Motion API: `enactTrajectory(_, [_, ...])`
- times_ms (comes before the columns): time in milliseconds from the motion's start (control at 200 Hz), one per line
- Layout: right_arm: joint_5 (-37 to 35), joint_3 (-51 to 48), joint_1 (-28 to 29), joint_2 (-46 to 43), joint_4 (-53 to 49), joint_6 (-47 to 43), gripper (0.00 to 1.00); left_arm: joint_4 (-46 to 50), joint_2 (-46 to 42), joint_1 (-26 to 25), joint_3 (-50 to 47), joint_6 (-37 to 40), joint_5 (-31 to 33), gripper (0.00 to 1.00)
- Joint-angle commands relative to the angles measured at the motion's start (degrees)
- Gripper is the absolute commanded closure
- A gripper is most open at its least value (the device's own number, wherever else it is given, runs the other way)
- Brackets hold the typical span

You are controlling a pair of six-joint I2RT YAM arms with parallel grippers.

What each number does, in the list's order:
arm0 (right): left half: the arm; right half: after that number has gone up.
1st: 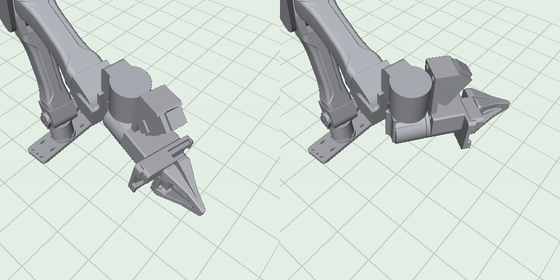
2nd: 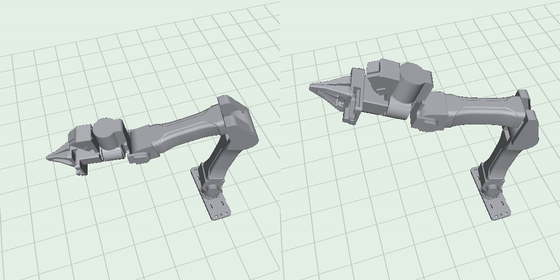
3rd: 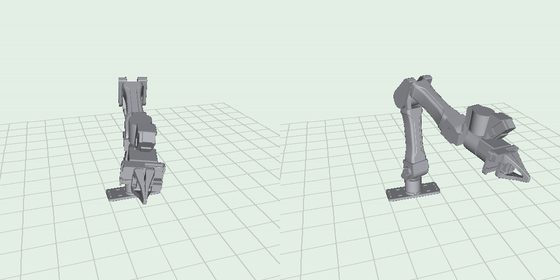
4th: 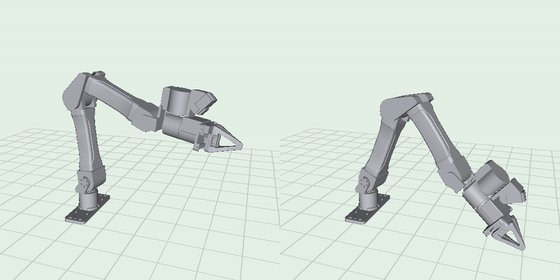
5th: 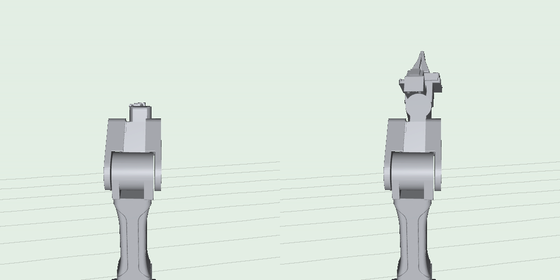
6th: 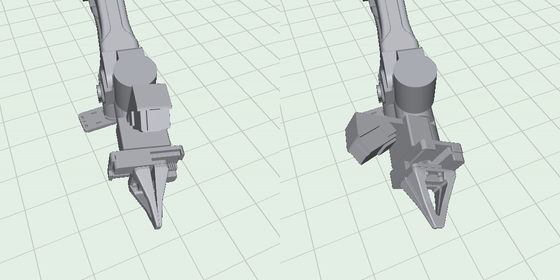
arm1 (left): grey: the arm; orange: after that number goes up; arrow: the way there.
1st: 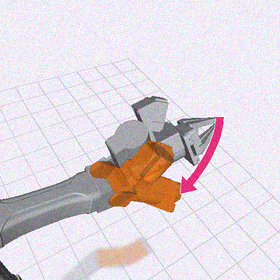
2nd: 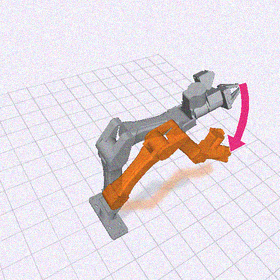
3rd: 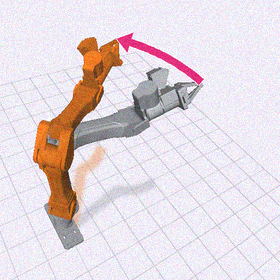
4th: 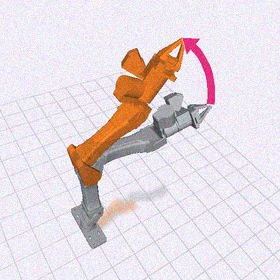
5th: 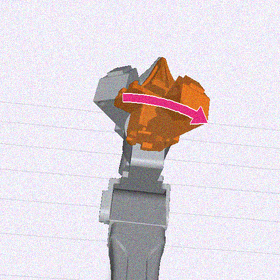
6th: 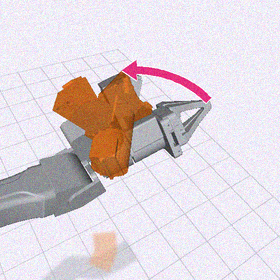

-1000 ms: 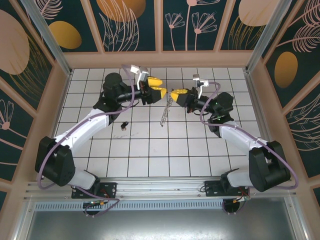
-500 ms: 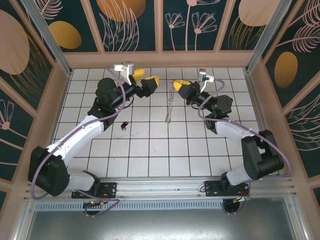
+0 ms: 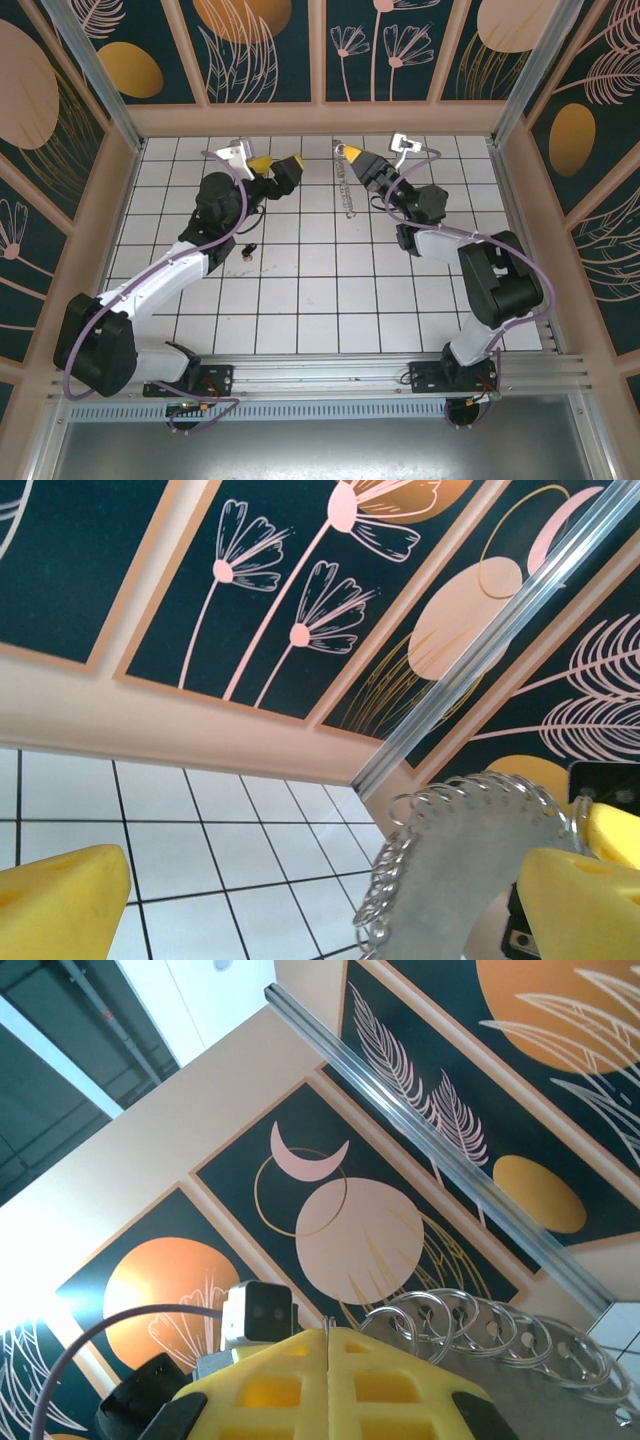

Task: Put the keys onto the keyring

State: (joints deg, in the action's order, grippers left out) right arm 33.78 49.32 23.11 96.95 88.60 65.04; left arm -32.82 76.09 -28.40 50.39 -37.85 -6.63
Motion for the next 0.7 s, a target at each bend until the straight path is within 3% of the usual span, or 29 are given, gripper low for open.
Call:
enactTrajectory(0, [-2.0,2.2,1.4,1.8,10.8,2.0,1.00,-6.7,-2.2,0.3,-1.4,-6.5,-1.2,0.01])
enactTrajectory(380, [-4.1,-0.4,0.8,4.5,11.1,1.3,1.00,-5.9,0.7,0.5,1.8,-13.0,-6.5,0.01])
enactTrajectory(696, [-1.1,-1.0,-2.3,3.5,10.9,1.8,1.00,-16.6,8.9,0.6,2.4,-20.6,-15.7,0.04])
